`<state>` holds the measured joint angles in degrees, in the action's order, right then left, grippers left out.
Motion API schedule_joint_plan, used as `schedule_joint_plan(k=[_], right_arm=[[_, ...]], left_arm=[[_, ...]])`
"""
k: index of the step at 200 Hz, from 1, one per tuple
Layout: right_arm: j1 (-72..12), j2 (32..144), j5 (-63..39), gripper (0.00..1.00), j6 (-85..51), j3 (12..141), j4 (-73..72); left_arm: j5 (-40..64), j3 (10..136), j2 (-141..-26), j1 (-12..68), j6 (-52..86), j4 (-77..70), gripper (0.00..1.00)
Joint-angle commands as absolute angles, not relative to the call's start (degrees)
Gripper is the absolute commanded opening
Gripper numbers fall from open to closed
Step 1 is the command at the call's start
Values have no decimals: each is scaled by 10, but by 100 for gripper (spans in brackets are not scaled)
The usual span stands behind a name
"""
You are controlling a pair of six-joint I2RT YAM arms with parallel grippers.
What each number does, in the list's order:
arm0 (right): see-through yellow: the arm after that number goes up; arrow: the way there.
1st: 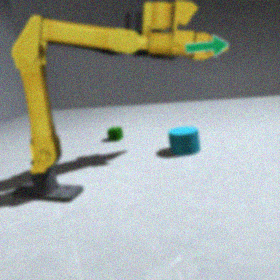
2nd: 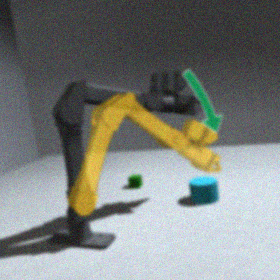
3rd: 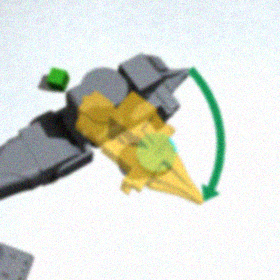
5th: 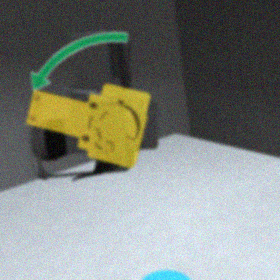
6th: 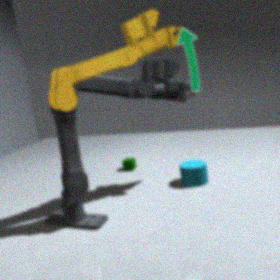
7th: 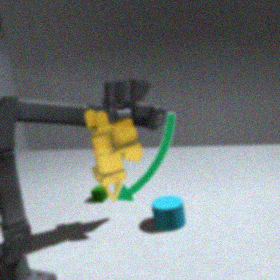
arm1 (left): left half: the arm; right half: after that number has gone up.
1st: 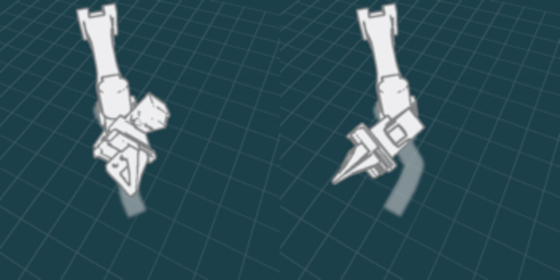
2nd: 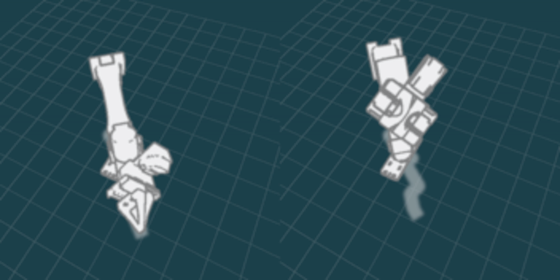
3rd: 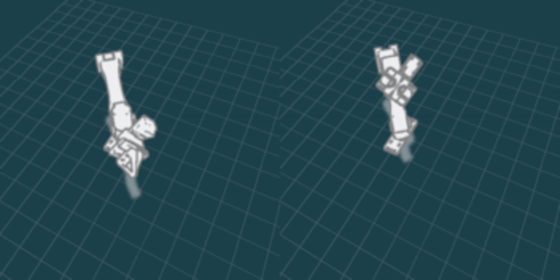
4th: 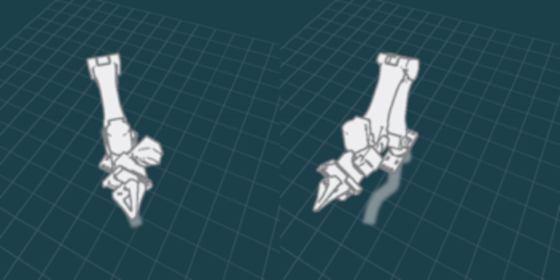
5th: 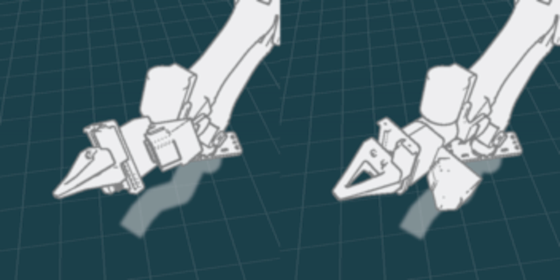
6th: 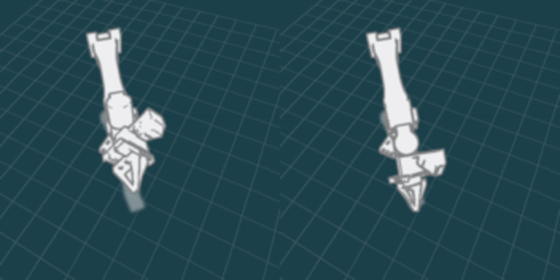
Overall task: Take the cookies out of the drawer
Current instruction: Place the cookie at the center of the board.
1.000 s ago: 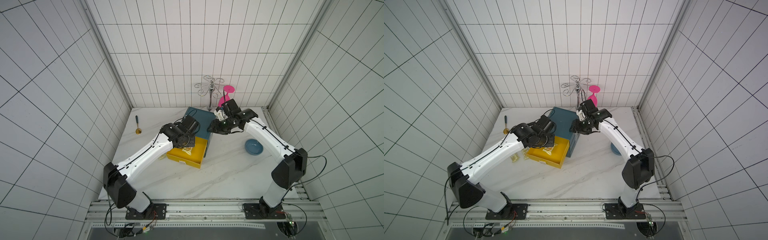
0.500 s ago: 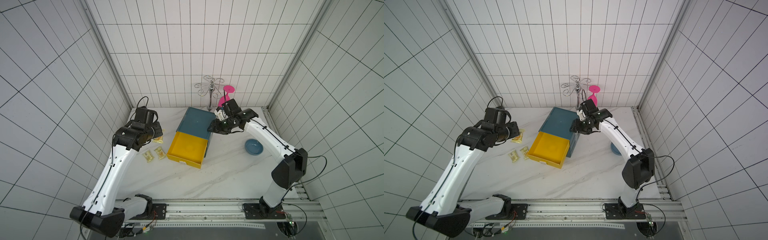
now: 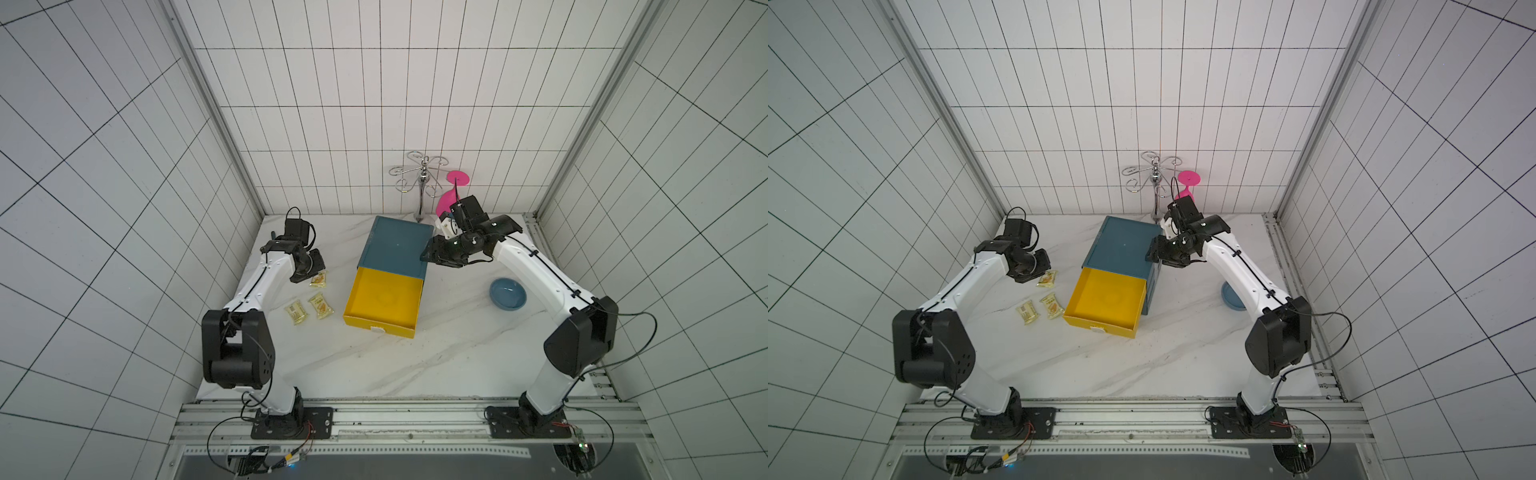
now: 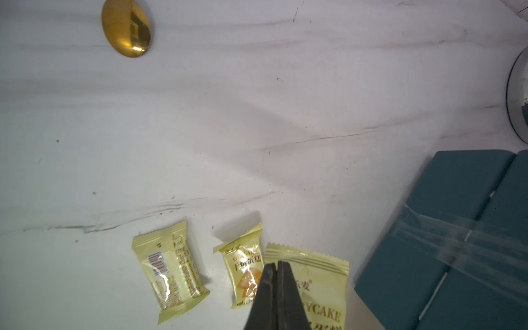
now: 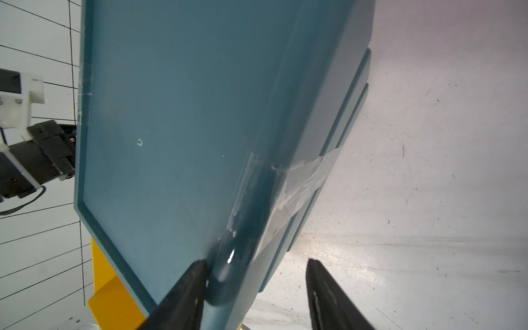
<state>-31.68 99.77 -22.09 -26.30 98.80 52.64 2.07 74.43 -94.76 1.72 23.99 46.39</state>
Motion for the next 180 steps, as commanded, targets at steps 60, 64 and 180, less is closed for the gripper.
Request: schedule_joint_plan(k=[60, 64, 180], right_arm=[[-302, 1013, -208, 69, -251, 1017, 552], [-302, 1012, -208, 70, -251, 1018, 551], [-327, 801, -125, 70, -277, 953, 492]], left_arm=[[68, 742, -1087, 39, 272, 336, 15], [73, 739, -1088, 39, 274, 331, 18], [69, 977, -925, 57, 262, 467, 62]])
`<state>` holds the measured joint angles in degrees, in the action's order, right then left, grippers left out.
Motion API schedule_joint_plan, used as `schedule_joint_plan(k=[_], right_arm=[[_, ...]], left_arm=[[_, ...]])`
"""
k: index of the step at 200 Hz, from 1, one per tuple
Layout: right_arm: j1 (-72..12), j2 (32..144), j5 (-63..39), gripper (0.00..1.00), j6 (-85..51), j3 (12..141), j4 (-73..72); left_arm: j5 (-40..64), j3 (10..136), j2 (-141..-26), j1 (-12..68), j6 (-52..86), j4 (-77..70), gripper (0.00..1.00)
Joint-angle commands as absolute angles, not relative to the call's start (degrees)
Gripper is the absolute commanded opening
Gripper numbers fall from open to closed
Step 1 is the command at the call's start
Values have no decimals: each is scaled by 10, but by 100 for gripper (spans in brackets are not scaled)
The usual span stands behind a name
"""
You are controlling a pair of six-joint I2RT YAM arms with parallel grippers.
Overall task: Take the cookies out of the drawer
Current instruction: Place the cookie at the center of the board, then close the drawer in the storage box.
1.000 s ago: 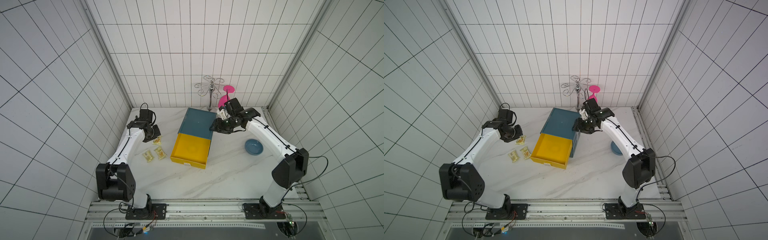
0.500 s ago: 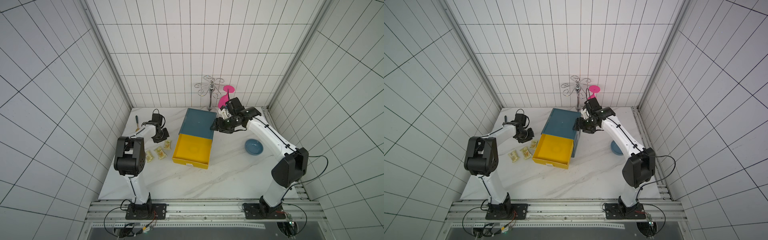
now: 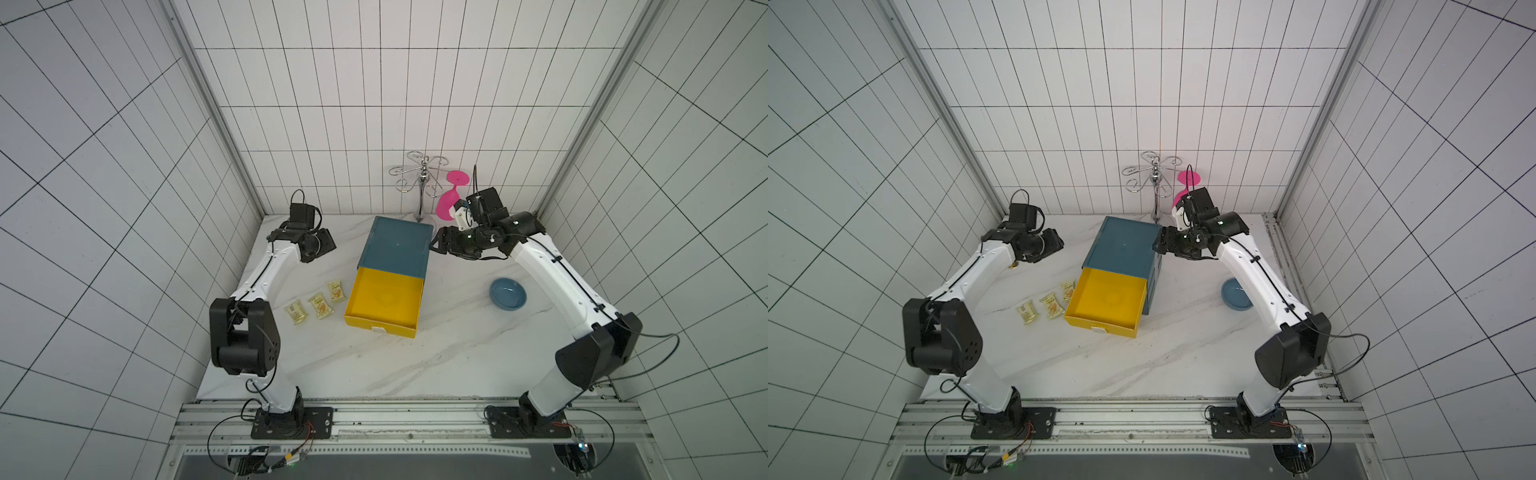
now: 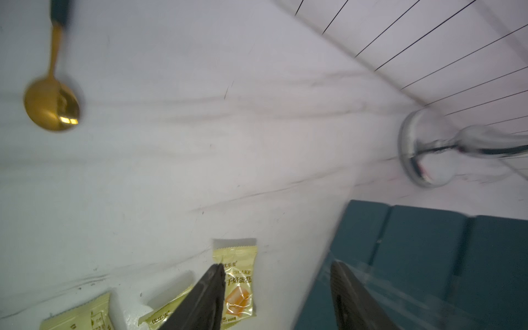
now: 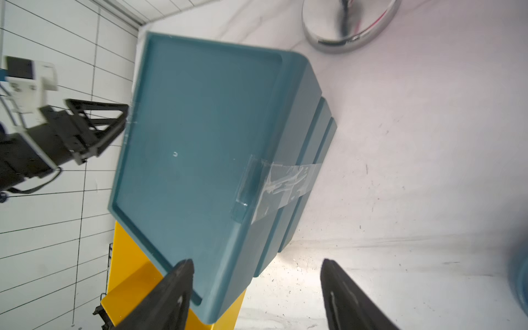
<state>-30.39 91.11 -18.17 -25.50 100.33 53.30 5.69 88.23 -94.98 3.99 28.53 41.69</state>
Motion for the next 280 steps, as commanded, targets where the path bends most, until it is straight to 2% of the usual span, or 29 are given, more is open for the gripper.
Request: schedule_joint_plan(k=[1, 16, 31, 45, 62, 80, 114, 137, 185, 280], right_arm=[[-328, 796, -125, 69, -279, 949, 488], [-363, 736, -125, 49, -305, 875, 442], [-435, 683, -79, 15, -318, 796, 397], [-521, 643, -22, 0, -326, 723, 349], [-635, 622, 71, 0, -322, 655, 288], [-743, 645, 177, 0, -295, 642, 276], [-829, 708, 266, 0, -272, 623, 220], [-851, 738, 292, 0, -267, 618, 188], [-858, 771, 279, 0, -266, 614, 167], [-858, 822, 270, 0, -285, 627, 186]], left_arm=[[70, 981, -925, 59, 260, 469, 63], [101, 1018, -926, 85, 237, 477, 62], [153, 1036, -930, 106, 223, 466, 61], [180, 1053, -940, 128, 202, 461, 61], [196, 1076, -964, 156, 169, 468, 61], [198, 1096, -988, 178, 149, 480, 60], [212, 1116, -1027, 203, 124, 504, 60], [209, 1114, -1044, 215, 115, 517, 59], [206, 1075, -1055, 221, 117, 510, 58], [198, 1028, -1061, 221, 117, 496, 55]])
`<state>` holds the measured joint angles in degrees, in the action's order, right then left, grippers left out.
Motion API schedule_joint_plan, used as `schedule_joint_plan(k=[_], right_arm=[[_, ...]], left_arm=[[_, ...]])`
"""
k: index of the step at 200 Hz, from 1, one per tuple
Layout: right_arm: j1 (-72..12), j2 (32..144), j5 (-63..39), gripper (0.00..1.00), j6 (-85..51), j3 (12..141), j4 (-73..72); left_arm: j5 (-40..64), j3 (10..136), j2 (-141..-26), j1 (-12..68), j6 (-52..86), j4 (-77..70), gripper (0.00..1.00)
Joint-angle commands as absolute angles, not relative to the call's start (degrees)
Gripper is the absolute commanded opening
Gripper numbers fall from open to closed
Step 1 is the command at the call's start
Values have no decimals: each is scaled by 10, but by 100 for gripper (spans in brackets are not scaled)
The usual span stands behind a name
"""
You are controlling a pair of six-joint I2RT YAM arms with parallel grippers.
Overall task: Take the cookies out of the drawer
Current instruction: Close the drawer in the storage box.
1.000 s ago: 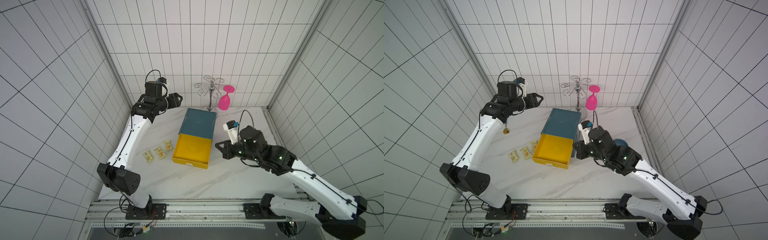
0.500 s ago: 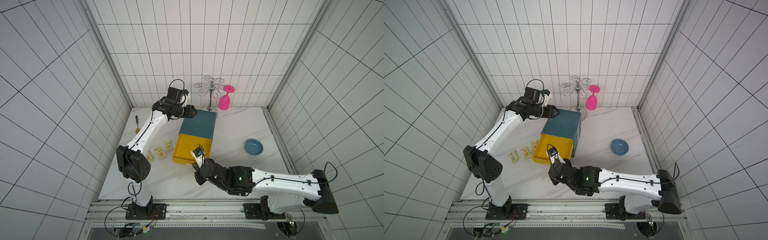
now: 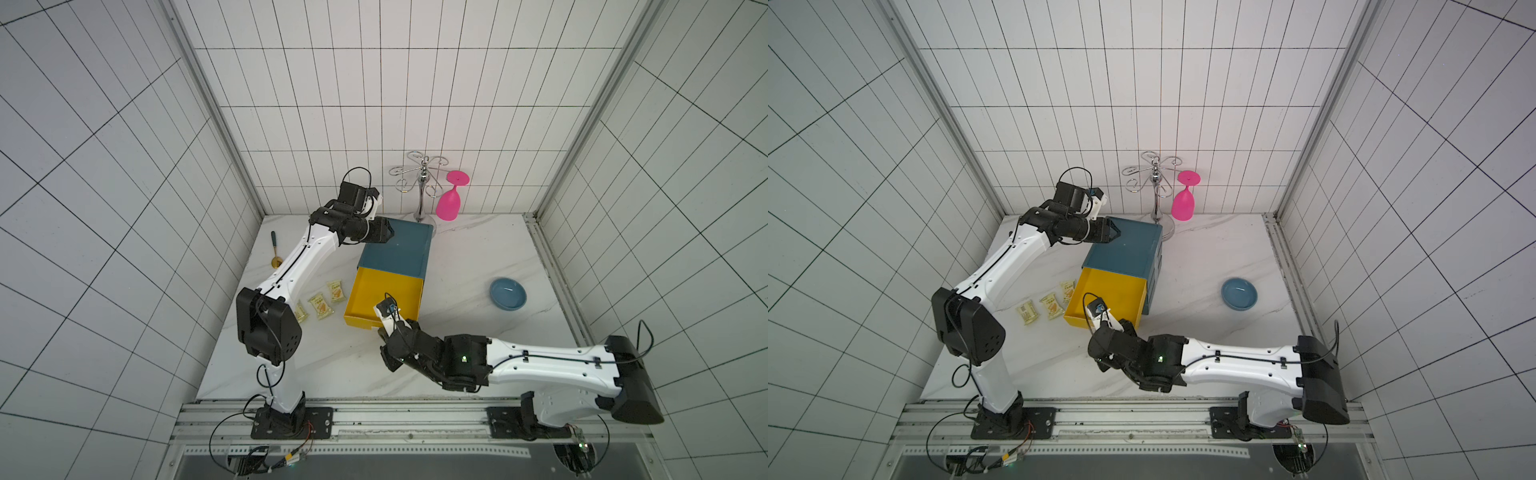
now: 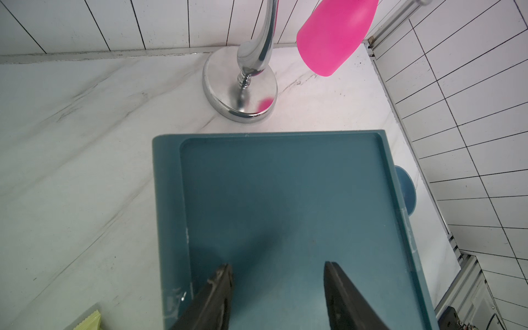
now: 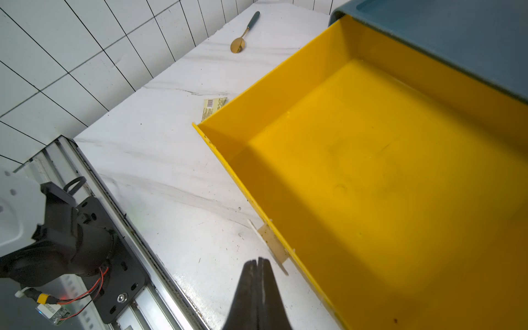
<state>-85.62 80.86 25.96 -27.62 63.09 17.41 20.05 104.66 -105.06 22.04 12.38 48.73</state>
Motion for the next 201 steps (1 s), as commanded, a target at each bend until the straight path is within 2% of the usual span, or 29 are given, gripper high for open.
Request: schedule_joint_plan(k=[1, 24, 60, 109, 139, 174, 201], right_arm=[[-858, 823, 271, 0, -285, 626, 186], [-846, 817, 305, 0, -289, 622, 198], [-783, 789, 316, 0, -281, 593, 178], [-656, 799, 232, 0, -255, 592, 131], [-605, 818, 199, 0, -248, 605, 115], [-569, 829, 152, 0, -267, 609, 96], [-570, 788, 98, 1, -335, 573, 74]], left_arm=[[198, 1028, -1061, 221, 116, 496, 54], [203, 1023, -1062, 221, 117, 496, 54], [209, 1017, -1068, 222, 116, 497, 52], [219, 1005, -1079, 222, 114, 502, 49], [225, 999, -1085, 222, 115, 512, 48], [230, 974, -1077, 223, 120, 505, 46], [225, 959, -1068, 223, 125, 500, 45]])
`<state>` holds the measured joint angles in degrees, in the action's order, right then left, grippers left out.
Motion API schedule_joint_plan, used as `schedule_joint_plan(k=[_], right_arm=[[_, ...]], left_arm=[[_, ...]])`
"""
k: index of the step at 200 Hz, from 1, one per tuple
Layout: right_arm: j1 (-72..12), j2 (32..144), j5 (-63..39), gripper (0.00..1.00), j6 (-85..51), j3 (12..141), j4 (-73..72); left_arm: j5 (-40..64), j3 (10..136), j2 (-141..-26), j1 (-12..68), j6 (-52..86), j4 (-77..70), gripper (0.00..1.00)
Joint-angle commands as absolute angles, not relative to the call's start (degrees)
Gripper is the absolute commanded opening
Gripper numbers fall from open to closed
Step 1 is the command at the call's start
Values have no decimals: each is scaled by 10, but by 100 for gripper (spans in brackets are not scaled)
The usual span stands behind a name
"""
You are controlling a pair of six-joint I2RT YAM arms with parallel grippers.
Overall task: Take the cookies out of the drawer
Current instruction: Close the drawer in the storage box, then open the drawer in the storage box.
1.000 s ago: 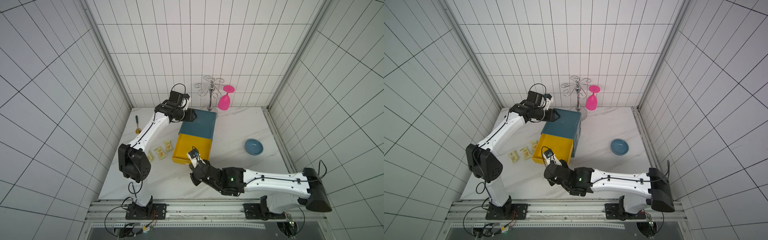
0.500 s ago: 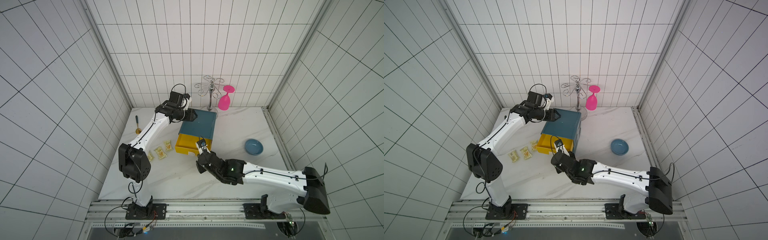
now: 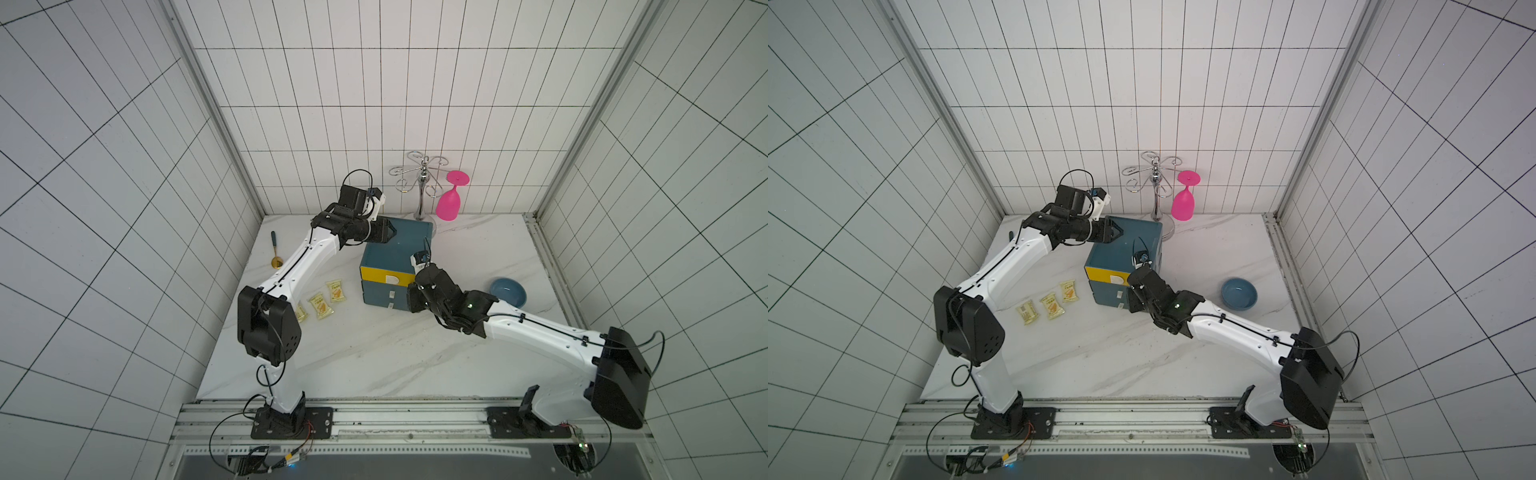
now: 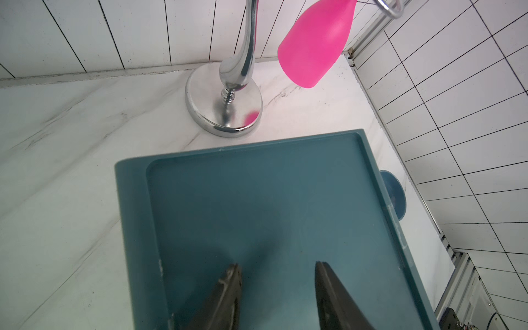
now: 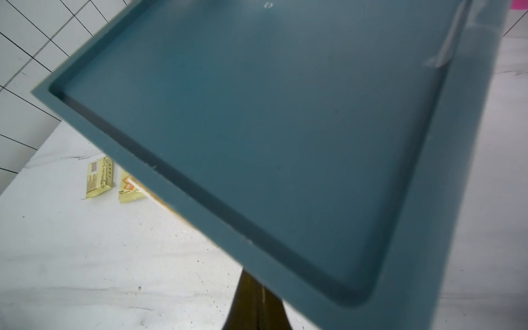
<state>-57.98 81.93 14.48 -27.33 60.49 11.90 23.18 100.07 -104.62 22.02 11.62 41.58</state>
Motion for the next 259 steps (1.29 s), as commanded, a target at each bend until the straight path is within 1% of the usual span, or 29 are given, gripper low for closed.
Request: schedule_joint_plan(k=[1, 18, 28, 44, 60, 81, 107, 135, 194, 259], right_arm=[[-570, 785, 96, 2, -340, 570, 71], [-579, 740, 54, 22, -451, 500, 0], [-595, 725, 49, 33, -525, 456, -56], [-627, 731, 61, 44, -616, 396, -174], [-634, 767, 64, 49, -671, 369, -278], [-621, 838, 75, 49, -732, 342, -427], [-616, 911, 99, 48, -765, 340, -514], [-600, 941, 113, 47, -773, 343, -539], [-581, 935, 143, 46, -789, 317, -535], [-552, 952, 129, 42, -793, 325, -548]], left_arm=[[225, 959, -1068, 223, 126, 500, 45], [222, 955, -1064, 222, 129, 501, 45], [217, 955, -1063, 222, 134, 501, 45], [215, 955, -1063, 221, 140, 506, 45], [213, 948, -1057, 221, 145, 507, 45], [215, 945, -1052, 220, 144, 511, 45], [217, 945, -1051, 217, 148, 522, 45], [220, 943, -1048, 216, 150, 526, 45], [215, 934, -1045, 216, 148, 527, 43], [214, 938, -1045, 216, 146, 528, 42]])
